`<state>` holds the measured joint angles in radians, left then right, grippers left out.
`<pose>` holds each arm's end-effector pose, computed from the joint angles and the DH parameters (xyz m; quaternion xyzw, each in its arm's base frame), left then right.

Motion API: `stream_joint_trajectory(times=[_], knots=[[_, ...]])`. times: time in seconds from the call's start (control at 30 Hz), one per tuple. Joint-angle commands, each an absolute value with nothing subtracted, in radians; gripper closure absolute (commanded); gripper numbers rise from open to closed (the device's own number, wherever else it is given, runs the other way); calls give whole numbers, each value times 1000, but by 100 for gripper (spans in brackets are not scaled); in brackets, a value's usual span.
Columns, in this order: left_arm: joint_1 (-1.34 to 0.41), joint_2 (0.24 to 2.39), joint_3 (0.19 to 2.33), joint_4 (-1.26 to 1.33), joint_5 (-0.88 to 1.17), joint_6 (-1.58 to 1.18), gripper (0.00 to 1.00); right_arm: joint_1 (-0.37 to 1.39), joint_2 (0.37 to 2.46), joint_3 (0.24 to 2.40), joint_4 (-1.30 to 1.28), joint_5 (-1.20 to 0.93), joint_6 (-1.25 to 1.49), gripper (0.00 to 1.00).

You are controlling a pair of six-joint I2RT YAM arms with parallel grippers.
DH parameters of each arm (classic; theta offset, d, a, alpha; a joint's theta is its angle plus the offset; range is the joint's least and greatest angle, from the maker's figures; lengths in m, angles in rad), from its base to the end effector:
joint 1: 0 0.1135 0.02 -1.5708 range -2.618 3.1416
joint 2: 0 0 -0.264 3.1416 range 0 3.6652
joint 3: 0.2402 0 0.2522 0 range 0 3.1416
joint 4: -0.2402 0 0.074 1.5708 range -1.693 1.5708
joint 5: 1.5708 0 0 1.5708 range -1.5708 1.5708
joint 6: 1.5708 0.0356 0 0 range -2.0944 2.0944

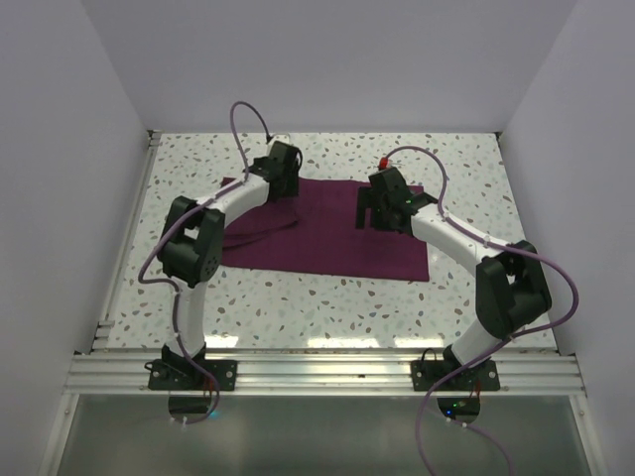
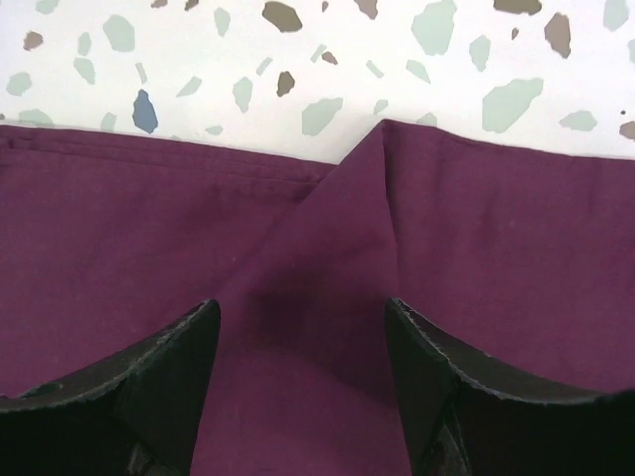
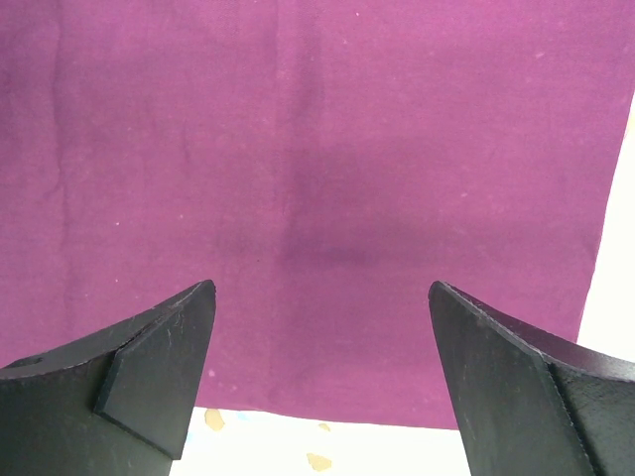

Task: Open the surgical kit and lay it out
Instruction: Open the surgical kit at the center of the board.

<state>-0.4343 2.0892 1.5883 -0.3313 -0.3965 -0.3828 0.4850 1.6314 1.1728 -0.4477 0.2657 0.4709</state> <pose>0.4289 -0.1838 0.1988 -0.0475 0.9158 0.0280 0.3977 0.3131 0.1544 0.2371 0.0366 0.9373 0.0375 0.3447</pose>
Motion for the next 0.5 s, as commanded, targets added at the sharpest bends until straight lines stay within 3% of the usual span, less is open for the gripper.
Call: stream_joint_trajectory(times=[0.0, 0.47], knots=[[-451, 2102, 1572, -293, -388, -393, 29, 483, 1626, 1180, -434, 258, 460, 7], [-545, 2071, 1534, -291, -466, -406, 33, 483, 1631, 1178, -433, 258, 459, 7]])
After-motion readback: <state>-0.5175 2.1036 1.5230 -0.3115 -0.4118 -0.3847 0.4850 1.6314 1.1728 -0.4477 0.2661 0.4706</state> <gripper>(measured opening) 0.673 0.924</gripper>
